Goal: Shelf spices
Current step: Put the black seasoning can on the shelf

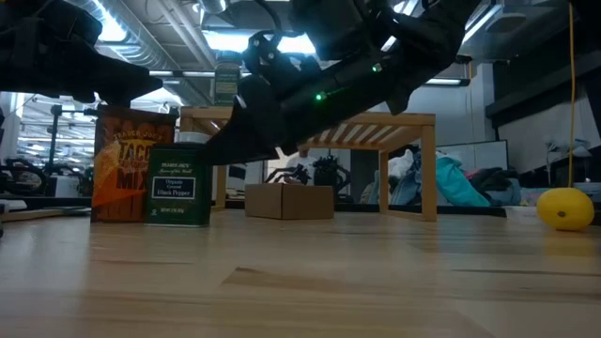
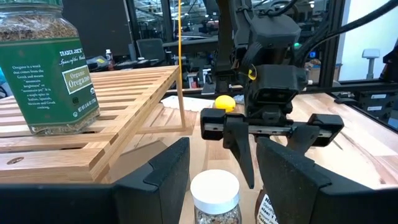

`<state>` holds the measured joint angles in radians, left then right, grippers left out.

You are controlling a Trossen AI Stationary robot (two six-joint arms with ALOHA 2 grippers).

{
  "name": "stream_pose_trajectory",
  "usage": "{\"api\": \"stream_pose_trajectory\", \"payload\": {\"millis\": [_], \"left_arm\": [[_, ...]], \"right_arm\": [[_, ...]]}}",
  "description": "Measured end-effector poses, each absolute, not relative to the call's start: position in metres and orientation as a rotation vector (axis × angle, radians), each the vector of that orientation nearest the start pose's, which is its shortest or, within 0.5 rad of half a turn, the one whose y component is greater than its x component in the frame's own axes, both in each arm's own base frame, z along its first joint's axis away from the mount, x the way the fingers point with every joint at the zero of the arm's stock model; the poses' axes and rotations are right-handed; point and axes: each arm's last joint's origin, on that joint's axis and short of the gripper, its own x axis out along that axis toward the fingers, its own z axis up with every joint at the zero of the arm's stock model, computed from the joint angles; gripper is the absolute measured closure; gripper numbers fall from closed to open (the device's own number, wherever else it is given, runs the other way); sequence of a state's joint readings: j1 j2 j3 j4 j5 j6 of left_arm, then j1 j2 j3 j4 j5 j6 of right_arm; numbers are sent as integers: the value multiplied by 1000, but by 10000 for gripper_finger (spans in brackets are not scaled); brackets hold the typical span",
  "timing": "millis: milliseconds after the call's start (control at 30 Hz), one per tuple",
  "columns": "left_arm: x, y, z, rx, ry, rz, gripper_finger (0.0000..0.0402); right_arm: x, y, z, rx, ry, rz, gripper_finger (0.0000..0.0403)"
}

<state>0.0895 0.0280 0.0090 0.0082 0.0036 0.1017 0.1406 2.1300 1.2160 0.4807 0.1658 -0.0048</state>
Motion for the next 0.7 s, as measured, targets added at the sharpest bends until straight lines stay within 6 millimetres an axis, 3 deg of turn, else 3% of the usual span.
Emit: {"api": "stream_pose_trajectory", "payload": {"millis": [300,567,700], "left_arm": [[99,9,165,106,15,85,222],[98,9,165,104,15,85,222],[98,9,165,104,15,85,222]], "right_arm": [[442,59,132,-65,390,-21,168],[448,59,102,-54,359,-23,168],[450,55,100,-44,335,-40,169]]}}
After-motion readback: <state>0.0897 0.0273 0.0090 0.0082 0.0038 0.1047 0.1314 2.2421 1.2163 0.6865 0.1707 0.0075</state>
